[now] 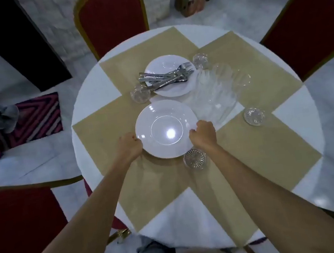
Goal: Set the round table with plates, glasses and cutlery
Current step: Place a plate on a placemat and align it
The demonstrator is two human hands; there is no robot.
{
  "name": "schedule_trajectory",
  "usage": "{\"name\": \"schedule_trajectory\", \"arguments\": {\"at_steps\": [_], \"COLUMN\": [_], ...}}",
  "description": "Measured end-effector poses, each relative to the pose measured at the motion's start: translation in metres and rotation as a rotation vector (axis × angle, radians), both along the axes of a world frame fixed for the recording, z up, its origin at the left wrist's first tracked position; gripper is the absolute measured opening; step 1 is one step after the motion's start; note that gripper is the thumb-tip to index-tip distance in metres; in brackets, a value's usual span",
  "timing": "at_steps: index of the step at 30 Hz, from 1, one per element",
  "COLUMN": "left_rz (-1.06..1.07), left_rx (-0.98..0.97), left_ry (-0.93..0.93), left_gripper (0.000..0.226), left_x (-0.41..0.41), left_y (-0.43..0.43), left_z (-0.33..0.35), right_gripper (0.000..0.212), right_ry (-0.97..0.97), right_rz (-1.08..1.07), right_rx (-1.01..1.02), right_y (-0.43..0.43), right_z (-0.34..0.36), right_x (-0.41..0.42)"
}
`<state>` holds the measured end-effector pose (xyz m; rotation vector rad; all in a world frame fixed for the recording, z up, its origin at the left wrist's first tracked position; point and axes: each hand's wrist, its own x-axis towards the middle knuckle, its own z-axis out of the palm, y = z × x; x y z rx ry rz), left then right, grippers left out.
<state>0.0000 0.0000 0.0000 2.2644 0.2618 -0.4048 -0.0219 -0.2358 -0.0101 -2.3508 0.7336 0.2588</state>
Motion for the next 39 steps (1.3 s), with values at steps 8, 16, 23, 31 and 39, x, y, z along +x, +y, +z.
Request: {"name": "schedule_trajectory", "arguments": {"at_steps": [8, 16, 23, 31, 39], "left_rz": [-0.09, 0.059, 0.189, 0.225, 0.197], "left_rx": [0.111, 0.037, -0.138, -0.291, -0.372], "left_ry": [0.021, 0.079, 0.094, 0.068, 0.11], "left_gripper": [0.02, 0.025, 0.02, 0.026, 0.017], "left_x": [0.02, 0.02, 0.017, -0.05, -0.13], "left_y": [-0.005, -0.006, -0.001, -0.033, -0.12], "left_z": [0.01, 0.004, -0.003, 0.025, 0.032], "right_gripper": [0.043, 0.017, 0.02, 0.018, 0.021], "right_ry": [0.03, 0.018, -0.064, -0.194, -0.222], "right_rz": [-0.237, -0.301, -0.361, -0.354, -0.424], "right_rx": [0.158, 0.205, 0.328, 0.482, 0.426], "right_y": [-0.004, -0.003, -0.007, -0.049, -0.134], "right_z": [-0.003, -0.004, 0.023, 0.05, 0.049], "right_x": [0.006, 0.001, -0.012, -0.086, -0.15]}}
